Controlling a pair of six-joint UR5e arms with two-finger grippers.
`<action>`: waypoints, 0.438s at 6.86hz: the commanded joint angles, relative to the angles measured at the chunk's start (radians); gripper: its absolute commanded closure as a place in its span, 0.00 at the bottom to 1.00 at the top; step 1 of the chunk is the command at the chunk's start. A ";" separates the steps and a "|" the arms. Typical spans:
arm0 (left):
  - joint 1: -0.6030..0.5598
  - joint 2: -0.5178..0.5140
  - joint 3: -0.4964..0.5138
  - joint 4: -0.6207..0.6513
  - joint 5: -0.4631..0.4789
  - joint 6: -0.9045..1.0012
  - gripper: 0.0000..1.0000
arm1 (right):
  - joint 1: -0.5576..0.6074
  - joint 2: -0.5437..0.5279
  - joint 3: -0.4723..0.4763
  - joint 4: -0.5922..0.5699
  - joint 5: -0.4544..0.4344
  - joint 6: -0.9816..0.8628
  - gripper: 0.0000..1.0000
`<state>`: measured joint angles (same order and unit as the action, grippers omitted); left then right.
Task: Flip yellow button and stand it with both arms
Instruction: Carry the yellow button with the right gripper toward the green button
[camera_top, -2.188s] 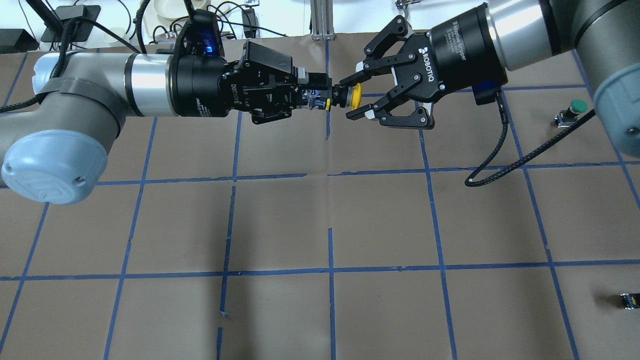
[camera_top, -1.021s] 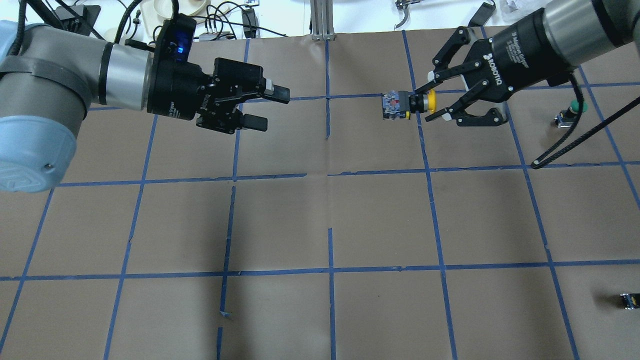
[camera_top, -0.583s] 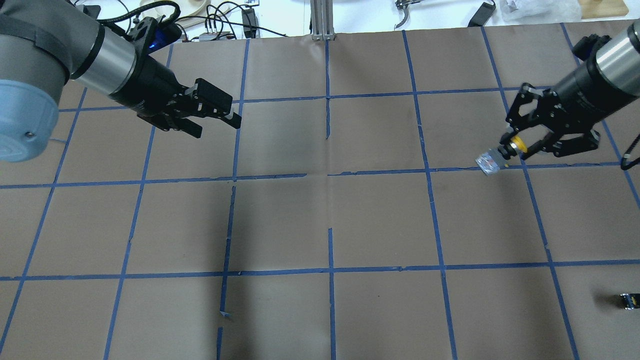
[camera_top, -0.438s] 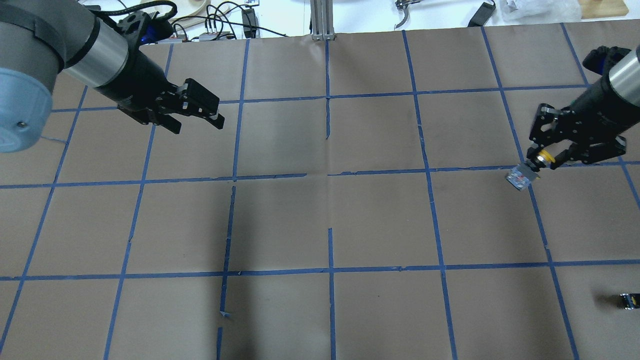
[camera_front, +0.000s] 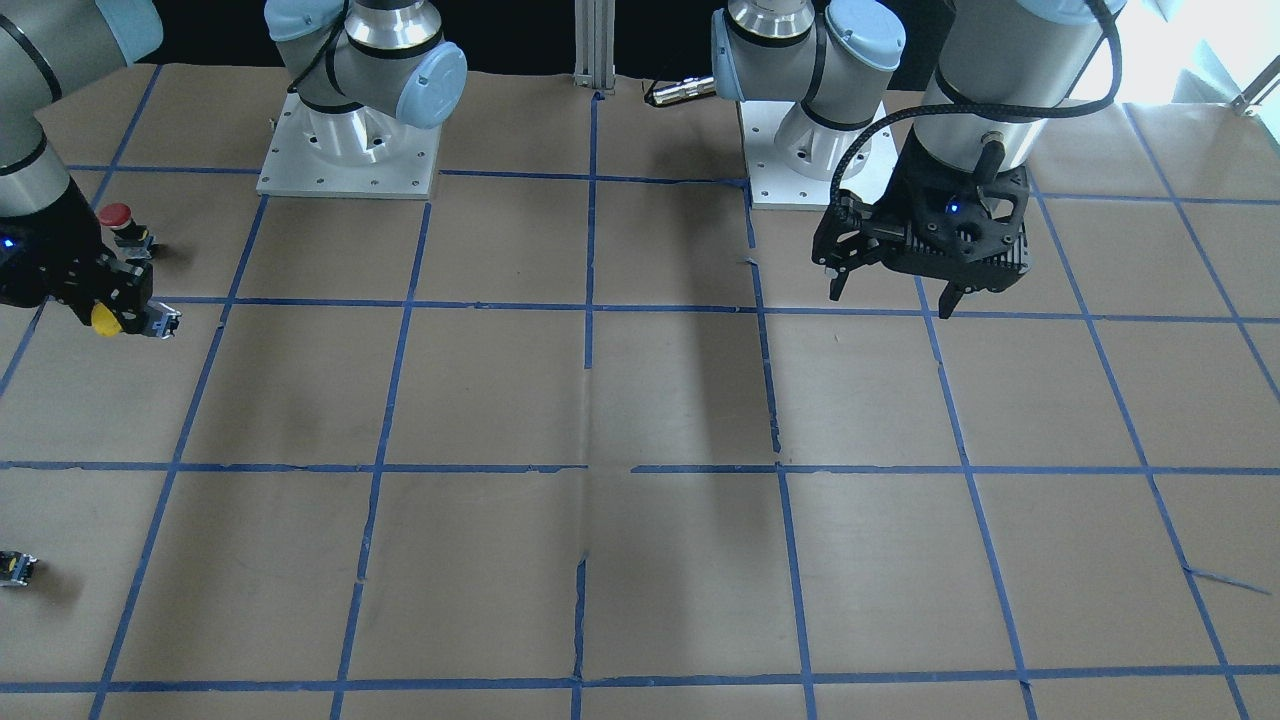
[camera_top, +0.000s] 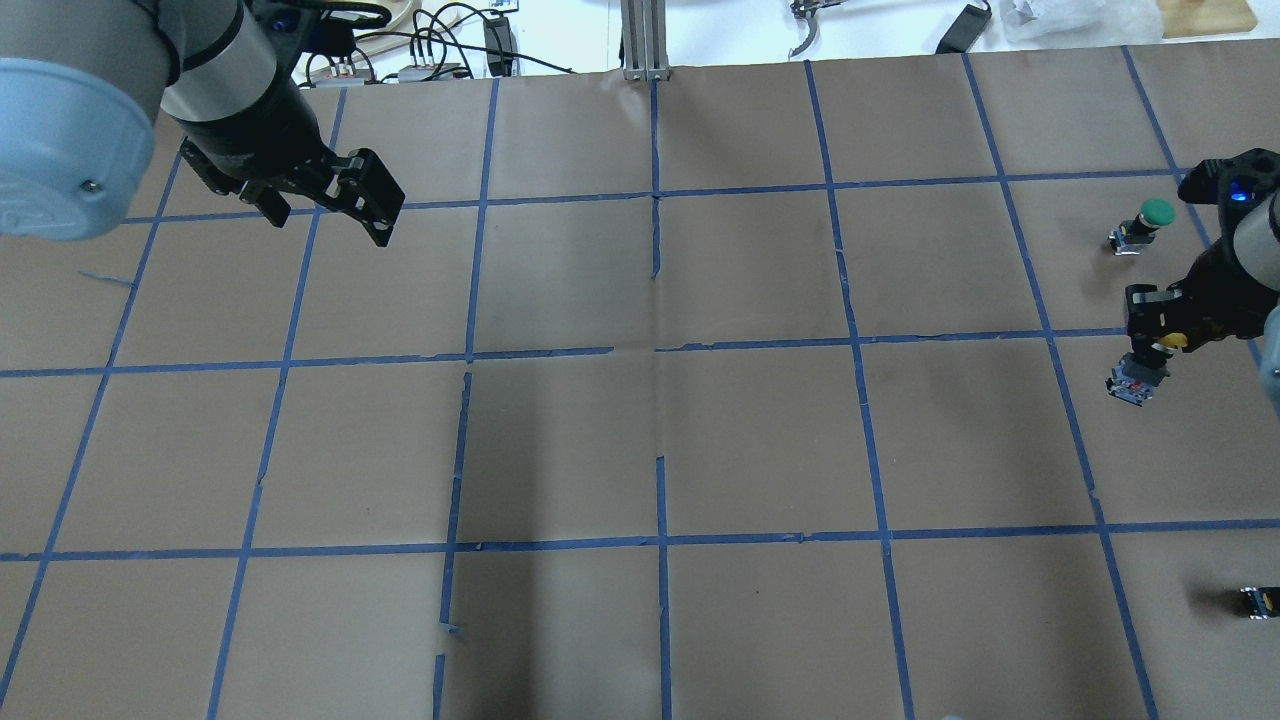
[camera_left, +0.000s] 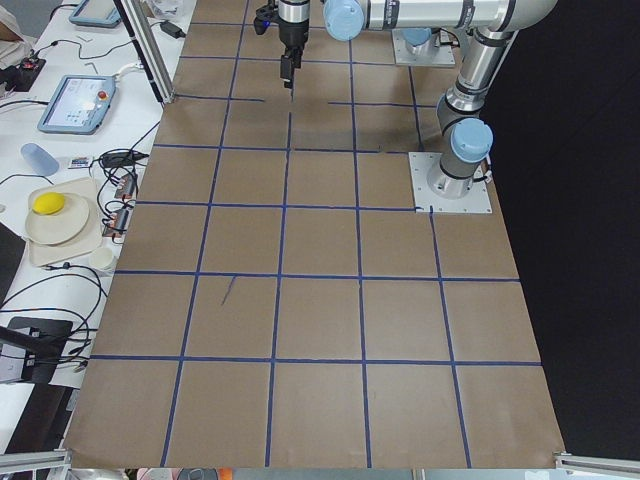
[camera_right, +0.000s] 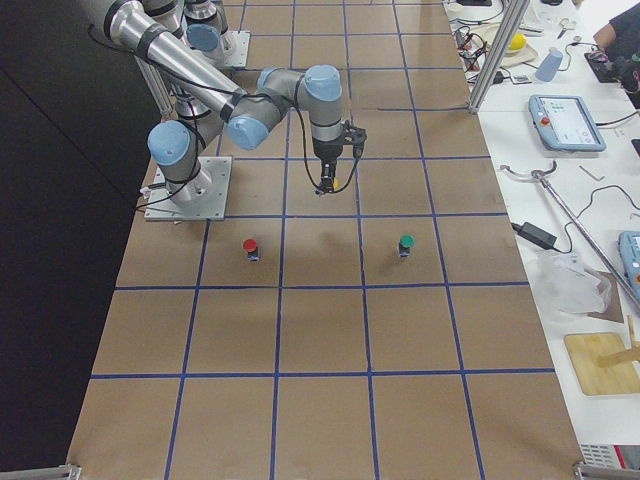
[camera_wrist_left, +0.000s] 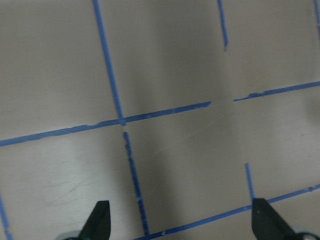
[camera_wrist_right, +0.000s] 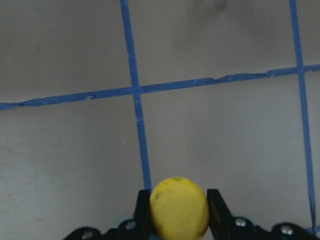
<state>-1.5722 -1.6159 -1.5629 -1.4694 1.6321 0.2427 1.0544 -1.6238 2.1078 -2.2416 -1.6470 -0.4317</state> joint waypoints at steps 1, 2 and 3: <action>0.033 0.004 0.001 0.000 -0.037 -0.002 0.00 | -0.107 0.085 0.047 -0.221 0.001 -0.209 0.89; 0.075 0.008 0.000 -0.003 -0.040 -0.003 0.00 | -0.158 0.138 0.061 -0.319 0.004 -0.288 0.89; 0.086 0.016 0.006 -0.017 -0.110 -0.013 0.00 | -0.166 0.154 0.101 -0.417 0.006 -0.310 0.89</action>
<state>-1.5126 -1.6078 -1.5602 -1.4751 1.5790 0.2377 0.9197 -1.5055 2.1719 -2.5396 -1.6447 -0.6852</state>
